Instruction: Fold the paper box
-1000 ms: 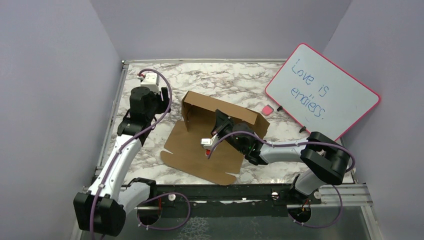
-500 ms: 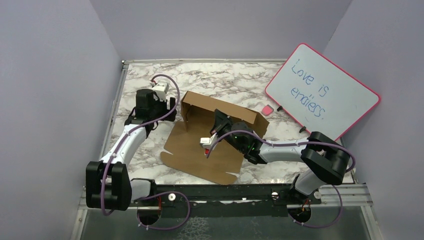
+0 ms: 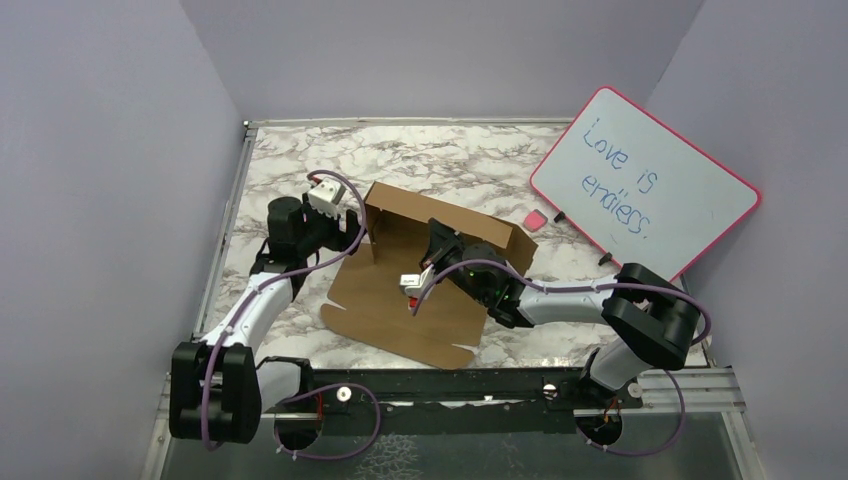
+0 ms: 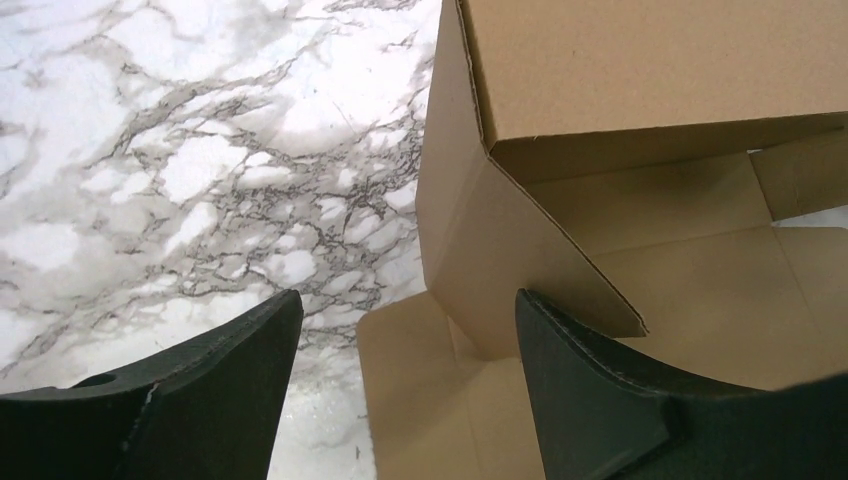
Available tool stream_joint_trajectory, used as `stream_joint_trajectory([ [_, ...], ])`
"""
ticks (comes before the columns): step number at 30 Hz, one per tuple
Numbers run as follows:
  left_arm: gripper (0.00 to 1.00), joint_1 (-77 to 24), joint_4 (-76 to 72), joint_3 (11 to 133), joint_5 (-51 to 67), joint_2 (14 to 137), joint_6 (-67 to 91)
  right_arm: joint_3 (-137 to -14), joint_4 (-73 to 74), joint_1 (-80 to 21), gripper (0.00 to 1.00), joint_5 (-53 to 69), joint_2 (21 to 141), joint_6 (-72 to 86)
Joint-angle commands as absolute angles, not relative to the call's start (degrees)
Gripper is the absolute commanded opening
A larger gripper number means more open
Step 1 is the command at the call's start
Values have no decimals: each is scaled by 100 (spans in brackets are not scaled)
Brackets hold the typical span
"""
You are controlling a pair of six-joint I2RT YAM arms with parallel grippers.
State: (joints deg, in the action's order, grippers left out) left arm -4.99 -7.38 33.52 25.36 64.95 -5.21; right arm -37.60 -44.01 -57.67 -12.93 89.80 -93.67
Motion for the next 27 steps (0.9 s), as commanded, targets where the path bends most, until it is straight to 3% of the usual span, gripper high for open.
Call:
stream_joint_trajectory([
  [1, 78, -492, -1765, 3252, 3039, 6735, -454, -3797, -3780, -5835, 1, -855, 9038, -9109],
  [9, 75, -501, -2355, 3287, 3344, 7273, -473, -3832, -3784, -5836, 1, -788, 9035, -9027],
  [27, 70, -662, -3719, 3317, 2553, 8225, 276, -4029, -3509, -5840, 1, -640, 9068, -8808],
])
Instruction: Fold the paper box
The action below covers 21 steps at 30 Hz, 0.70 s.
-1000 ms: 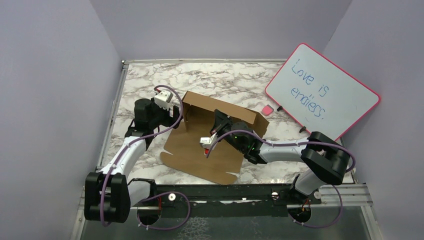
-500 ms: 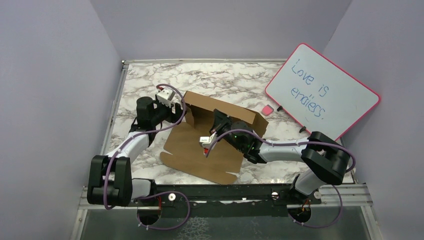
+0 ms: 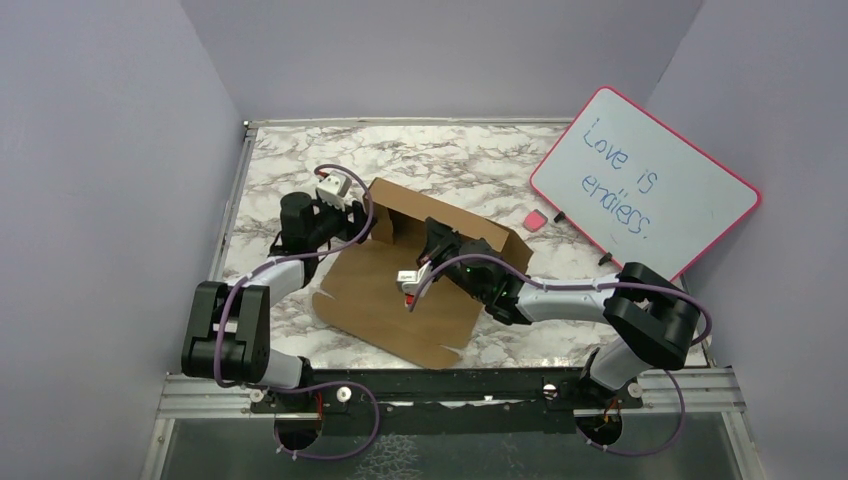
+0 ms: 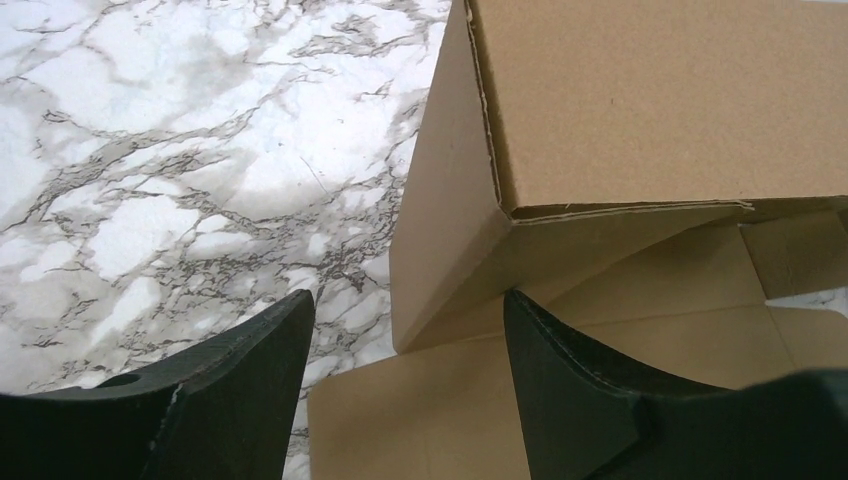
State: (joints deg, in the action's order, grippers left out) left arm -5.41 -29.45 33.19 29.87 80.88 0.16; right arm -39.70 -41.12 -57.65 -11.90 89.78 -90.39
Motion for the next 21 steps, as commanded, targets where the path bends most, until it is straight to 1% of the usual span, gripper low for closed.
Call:
stream_joint_trajectory([
  [1, 69, -702, -3861, 3278, 2512, 8265, 280, -4042, -3512, -5836, 1, -630, 9072, -8799],
  [4, 68, -773, -4121, 3267, 2487, 8443, 287, -4063, -3491, -5836, 1, -631, 9079, -8806],
  [16, 68, -819, -4631, 3498, 2681, 8975, 524, -4307, -2968, -5836, 1, -587, 8795, -8703],
  [21, 64, -907, -4813, 3502, 2400, 9111, 668, -4290, -2954, -5839, 1, -560, 8846, -8587],
])
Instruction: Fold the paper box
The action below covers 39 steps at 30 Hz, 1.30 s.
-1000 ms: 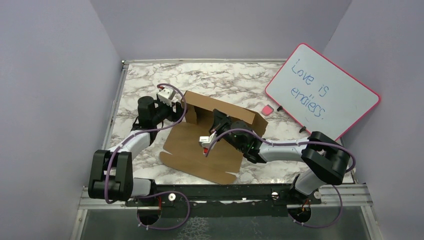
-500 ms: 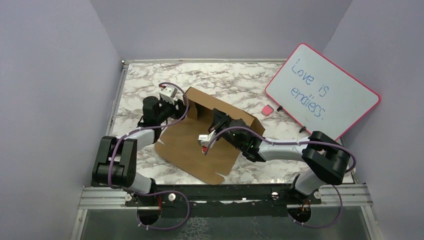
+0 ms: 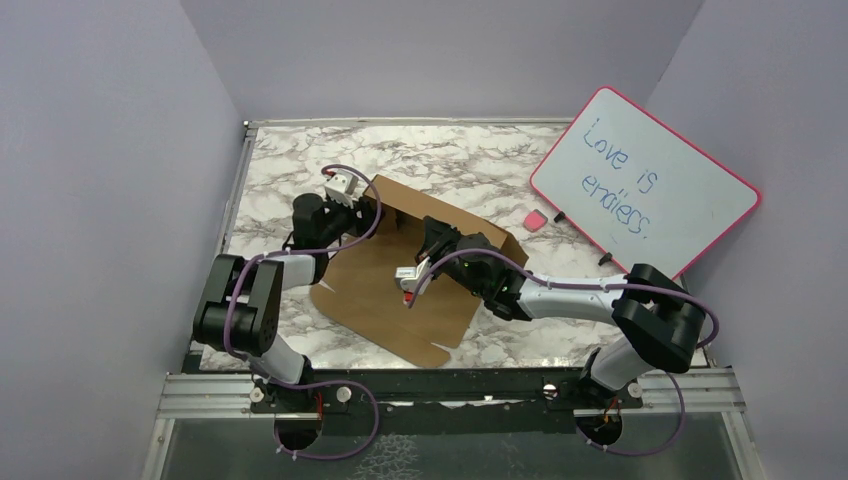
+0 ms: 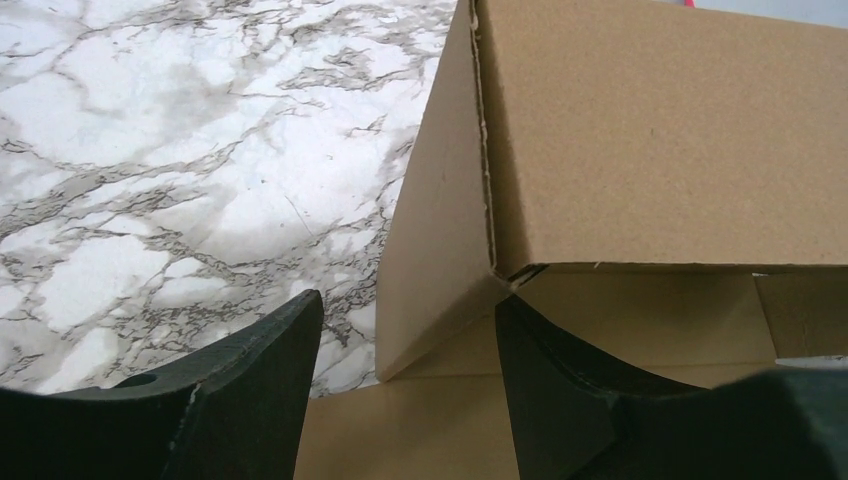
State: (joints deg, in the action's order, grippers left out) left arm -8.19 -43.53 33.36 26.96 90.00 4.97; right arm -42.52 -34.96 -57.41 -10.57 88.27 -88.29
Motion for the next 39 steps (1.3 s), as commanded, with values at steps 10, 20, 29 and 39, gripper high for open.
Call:
stream_joint_trajectory([
  [10, 49, -1352, -5965, 3070, 998, 9407, 1068, -4298, -2962, -5836, 1, -469, 8891, -8295],
  [20, 32, -1614, -7887, 2329, -352, 9845, 1189, -4436, -2633, -5836, 1, -379, 8891, -8021],
  [29, 32, -1932, -7897, 2247, -1824, 9869, 1378, -4609, -2396, -5835, 1, -452, 9071, -7762],
  [39, 33, -2431, -7757, 2447, -3461, 9870, 1276, -4885, -2140, -5811, 1, -505, 9238, -7475],
])
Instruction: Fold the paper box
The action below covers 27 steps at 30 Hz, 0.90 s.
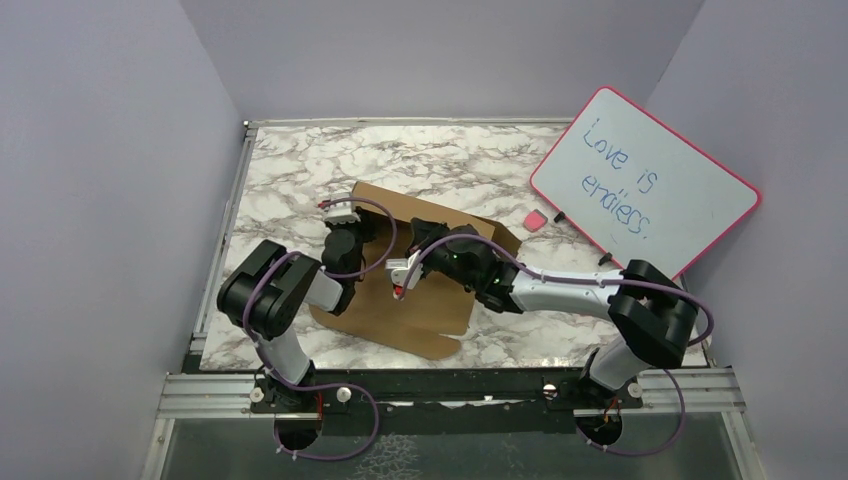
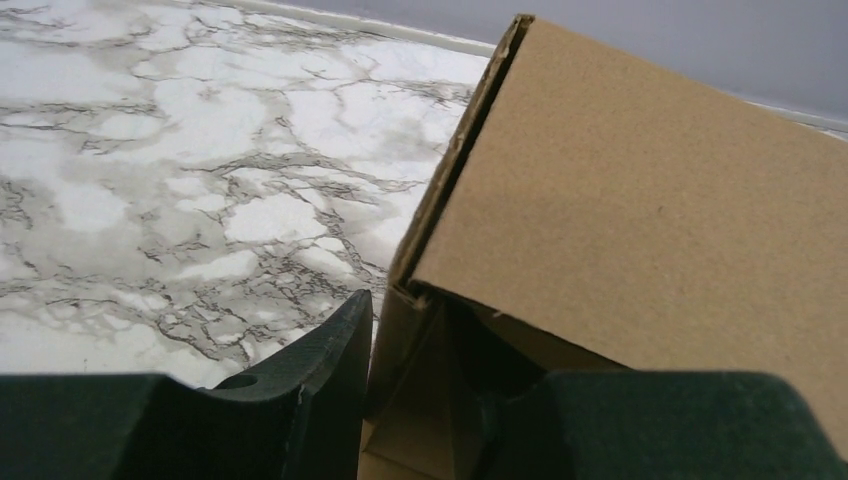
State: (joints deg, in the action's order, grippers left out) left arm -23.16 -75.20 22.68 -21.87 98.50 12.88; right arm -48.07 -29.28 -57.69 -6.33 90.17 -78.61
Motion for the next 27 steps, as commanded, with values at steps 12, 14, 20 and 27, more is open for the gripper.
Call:
stream_joint_trajectory([
  [12, 33, -2946, -7173, 2909, -5086, 10104, 1370, -5004, -1928, -5732, 1, -402, 9167, -7119],
  [14, 33, -2953, -6916, 2943, -5256, 10063, 1572, -5008, -1909, -5707, 1, -371, 9159, -7058],
  [20, 38, -2953, -6361, 3011, -5545, 9881, 1797, -4980, -1869, -5644, 1, -365, 9144, -7005],
  [27, 47, -2971, -6284, 2803, -4248, 9605, 1896, -4940, -2006, -5625, 1, -315, 9140, -6987],
])
